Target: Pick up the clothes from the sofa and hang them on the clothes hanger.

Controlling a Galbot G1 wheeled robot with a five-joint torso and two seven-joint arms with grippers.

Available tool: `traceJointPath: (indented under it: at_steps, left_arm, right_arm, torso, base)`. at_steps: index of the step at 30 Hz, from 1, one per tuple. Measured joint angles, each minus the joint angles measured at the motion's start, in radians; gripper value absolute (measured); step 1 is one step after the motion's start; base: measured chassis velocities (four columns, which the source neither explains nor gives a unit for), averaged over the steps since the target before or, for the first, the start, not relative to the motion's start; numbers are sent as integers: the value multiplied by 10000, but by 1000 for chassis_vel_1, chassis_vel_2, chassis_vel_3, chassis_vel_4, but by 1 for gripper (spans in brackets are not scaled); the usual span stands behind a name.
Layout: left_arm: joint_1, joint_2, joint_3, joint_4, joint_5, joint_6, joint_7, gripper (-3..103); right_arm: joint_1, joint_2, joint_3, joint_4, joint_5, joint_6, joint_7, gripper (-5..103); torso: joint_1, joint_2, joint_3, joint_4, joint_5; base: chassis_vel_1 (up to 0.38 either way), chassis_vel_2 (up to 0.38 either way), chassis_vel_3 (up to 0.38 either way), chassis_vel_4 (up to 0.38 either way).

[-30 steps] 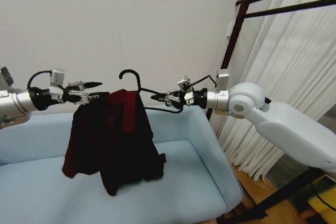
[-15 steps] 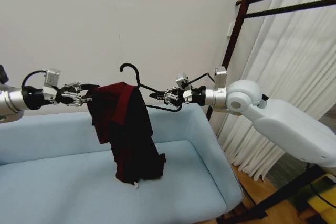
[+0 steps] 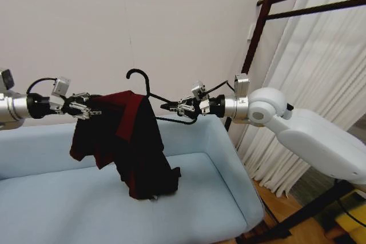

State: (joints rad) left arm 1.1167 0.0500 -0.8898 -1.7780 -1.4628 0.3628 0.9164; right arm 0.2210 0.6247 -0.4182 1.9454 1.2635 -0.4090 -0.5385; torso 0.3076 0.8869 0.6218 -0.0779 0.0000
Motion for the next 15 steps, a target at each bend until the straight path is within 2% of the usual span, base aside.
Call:
traceJointPath:
  at_steps: [1, 4, 7, 9, 10, 13, 14, 15]
  left_arm:
    - [15, 0, 7, -3, 5, -9, 58, 90]
    - [52, -30, 57, -4, 130, -28, 218, 74]
    - [63, -83, 80, -19, 182, -29, 247, 68]
    - [84, -117, 102, -45, 217, -38, 251, 57]
    - [84, -117, 102, -45, 217, -38, 251, 57]
    - [103, -162, 117, -51, 296, -69, 284, 41]
    - [103, -162, 117, -51, 296, -69, 284, 41]
    - [105, -174, 120, -50, 311, -72, 293, 36]
  right_arm:
    - [-26, -13, 7, 21, -6, 0, -2, 2]
    - [-65, -49, 15, 52, -15, 0, -3, 2]
    - [-74, -61, 20, 67, -17, 0, 2, 2]
    - [-70, -69, 25, 76, -14, 0, 20, 2]
    - [-70, -69, 25, 76, -14, 0, 20, 2]
    - [-58, -68, 26, 75, -2, 0, 78, 2]
    - [-58, -68, 26, 75, -2, 0, 78, 2]
    - [-55, -66, 27, 74, 1, 1, 103, 2]
  torso:
    - [0, 0, 0, 0, 1]
    - [0, 0, 0, 0, 0]
    - [0, 0, 0, 0, 0]
    - [0, 0, 0, 1, 0]
    - [0, 0, 0, 1, 0]
    - [0, 0, 0, 1, 0]
    - [0, 0, 0, 1, 0]
    - [0, 0, 0, 0, 0]
  base:
    - [0, 0, 0, 0]
    - [0, 0, 0, 0]
    - [0, 0, 0, 0]
    - [0, 0, 0, 0]
    - [0, 0, 0, 0]
    - [0, 0, 0, 0]
    - [0, 0, 0, 0]
    - [0, 0, 0, 0]
